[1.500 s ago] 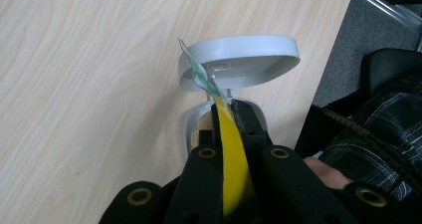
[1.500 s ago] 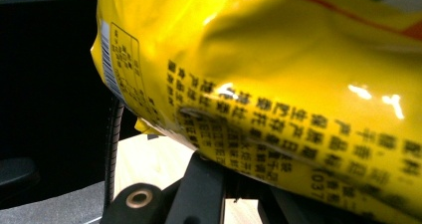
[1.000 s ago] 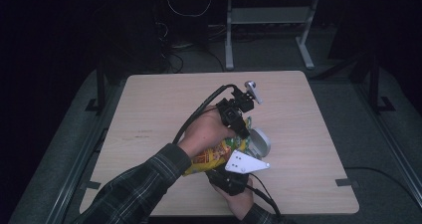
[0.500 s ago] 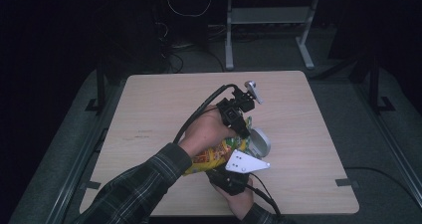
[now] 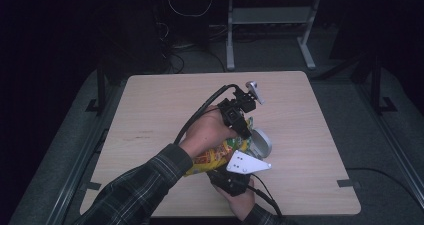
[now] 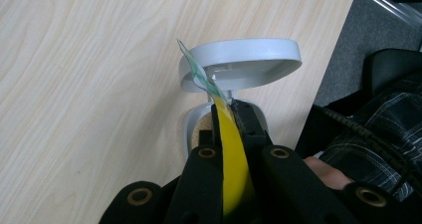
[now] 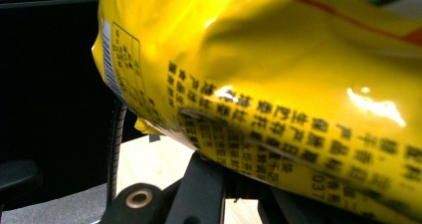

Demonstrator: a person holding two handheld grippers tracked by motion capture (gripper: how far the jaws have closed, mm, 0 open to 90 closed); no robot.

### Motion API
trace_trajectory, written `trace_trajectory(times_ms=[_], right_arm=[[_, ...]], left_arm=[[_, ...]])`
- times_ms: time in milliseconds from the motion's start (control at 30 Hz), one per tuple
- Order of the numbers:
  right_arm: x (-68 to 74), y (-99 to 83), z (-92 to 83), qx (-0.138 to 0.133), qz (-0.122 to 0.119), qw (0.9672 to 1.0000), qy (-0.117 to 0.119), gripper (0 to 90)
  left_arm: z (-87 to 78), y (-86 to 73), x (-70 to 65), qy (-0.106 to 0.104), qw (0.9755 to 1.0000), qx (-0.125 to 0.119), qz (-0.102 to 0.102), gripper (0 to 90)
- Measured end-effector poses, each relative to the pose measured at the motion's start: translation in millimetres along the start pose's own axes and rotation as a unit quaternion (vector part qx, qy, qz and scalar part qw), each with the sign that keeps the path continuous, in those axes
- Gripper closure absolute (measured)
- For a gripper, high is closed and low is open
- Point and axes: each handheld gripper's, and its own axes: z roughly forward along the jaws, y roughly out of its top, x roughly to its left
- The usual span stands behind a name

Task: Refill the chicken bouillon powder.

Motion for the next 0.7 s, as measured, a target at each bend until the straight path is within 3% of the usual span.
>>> trace_trajectory(times_ms=[700], right_arm=[[0.2,0.3,-0.1,0.0,0.001,1.0,0.001,90.0]], left_arm=[[0.0,0.7,-0.2,-0.001,1.0,0.004,0.0,89.9]])
